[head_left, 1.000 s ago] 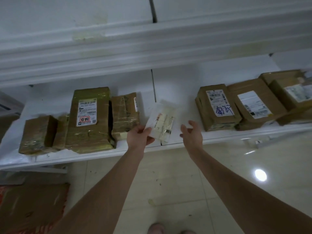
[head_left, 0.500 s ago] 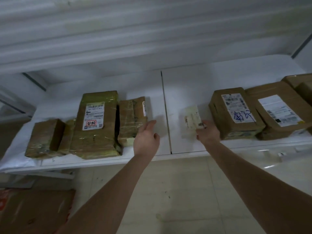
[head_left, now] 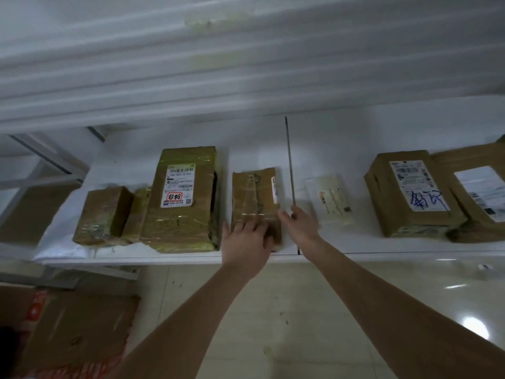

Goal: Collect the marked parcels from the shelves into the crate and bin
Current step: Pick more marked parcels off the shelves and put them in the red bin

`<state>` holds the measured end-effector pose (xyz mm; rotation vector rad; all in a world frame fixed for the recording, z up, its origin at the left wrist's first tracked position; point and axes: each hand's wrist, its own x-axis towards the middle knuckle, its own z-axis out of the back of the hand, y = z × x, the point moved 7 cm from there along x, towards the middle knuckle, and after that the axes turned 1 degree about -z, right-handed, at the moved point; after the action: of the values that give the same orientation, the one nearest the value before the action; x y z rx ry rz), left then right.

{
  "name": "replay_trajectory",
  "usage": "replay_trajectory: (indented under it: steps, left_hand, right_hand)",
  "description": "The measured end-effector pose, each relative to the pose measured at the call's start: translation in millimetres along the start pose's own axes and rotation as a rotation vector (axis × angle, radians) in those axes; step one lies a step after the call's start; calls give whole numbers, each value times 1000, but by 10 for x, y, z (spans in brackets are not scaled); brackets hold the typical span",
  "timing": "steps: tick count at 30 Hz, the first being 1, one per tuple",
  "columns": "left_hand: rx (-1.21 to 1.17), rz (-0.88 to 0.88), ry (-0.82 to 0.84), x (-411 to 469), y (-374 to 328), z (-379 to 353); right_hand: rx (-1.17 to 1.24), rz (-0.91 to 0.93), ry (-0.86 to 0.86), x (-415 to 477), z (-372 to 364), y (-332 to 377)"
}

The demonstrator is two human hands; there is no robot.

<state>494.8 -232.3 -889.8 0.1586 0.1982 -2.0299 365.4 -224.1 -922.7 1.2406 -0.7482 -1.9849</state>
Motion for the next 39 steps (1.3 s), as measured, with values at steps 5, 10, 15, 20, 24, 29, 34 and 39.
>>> replay_trajectory:
  steps: [5,10,15,20,24,29,34,39]
  left_hand:
    - [-534,390,-86,184,435,50]
    - [-903,557,39,207,481,-122]
    - [-1242,639,-14,-29,349,44]
    - [-1482,643,-39,-263,81,407]
    - [-1519,582,-10,-391,-94,654]
    - [-1519,582,2,-490,-163,845]
    - [-1620,624,20,-594,-187,932]
    - [-1803,647,40,-641,-217,973]
  right_hand:
    - [105,-9,102,16,-53,0]
    - [105,97,173,-36,-131,62]
    - [420,7,93,-257,226,-74]
    - [694,-183,48,-577,554,-88]
    - [640,-149,80,-806,687,-47]
    - [792,-247,147,-1110,804,-48]
    - [810,-264,162,-1195,928,54]
    - [723,-250,227,-1221,1032,152]
